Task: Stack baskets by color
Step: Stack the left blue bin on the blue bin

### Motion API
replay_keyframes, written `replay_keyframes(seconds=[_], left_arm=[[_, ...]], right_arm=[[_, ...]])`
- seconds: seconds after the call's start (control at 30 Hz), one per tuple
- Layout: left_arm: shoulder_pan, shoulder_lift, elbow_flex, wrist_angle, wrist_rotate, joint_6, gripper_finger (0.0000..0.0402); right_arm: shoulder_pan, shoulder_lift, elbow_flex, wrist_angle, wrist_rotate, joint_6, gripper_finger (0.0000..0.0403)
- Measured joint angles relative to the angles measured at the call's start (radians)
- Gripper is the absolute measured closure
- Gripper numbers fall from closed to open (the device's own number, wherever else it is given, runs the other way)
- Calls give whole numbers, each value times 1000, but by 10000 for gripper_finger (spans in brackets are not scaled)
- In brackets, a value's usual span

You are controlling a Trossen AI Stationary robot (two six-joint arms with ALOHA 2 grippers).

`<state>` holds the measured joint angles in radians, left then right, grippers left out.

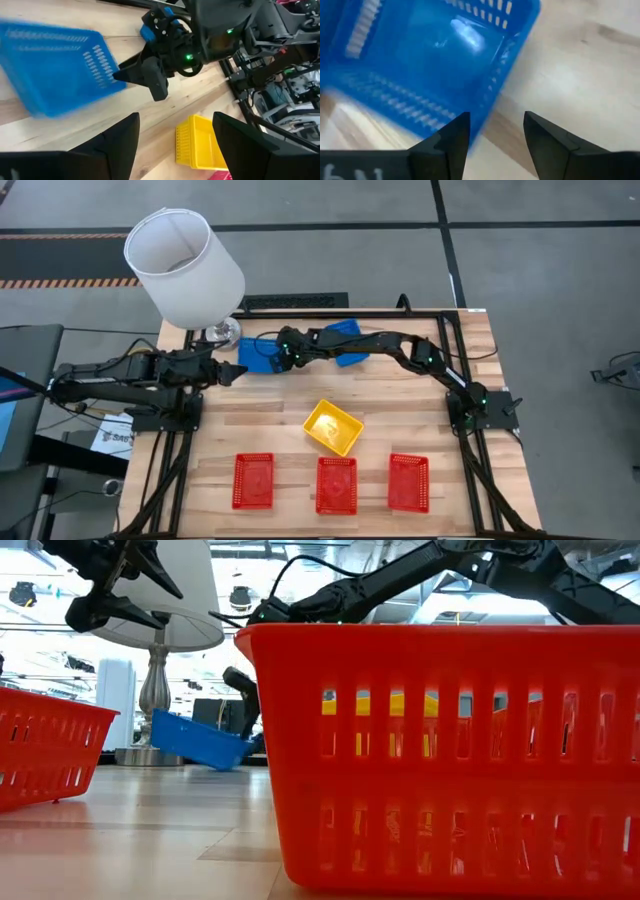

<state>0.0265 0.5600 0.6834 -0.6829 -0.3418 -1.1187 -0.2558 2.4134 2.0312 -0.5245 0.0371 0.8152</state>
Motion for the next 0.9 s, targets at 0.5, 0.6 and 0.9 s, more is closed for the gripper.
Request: replay_keyframes(seconds=[0.5, 0.6, 0.9], left_arm=[[0, 0, 0, 0, 14, 23, 161], [0, 0, 0, 0, 14, 34, 161], [0, 0, 0, 0, 14, 45, 161]], right_arm=[[-6, -2, 0, 26, -11, 0, 261], [-5, -2, 0, 8, -16, -1, 310], [-21, -48, -2, -29, -57, -75, 392]])
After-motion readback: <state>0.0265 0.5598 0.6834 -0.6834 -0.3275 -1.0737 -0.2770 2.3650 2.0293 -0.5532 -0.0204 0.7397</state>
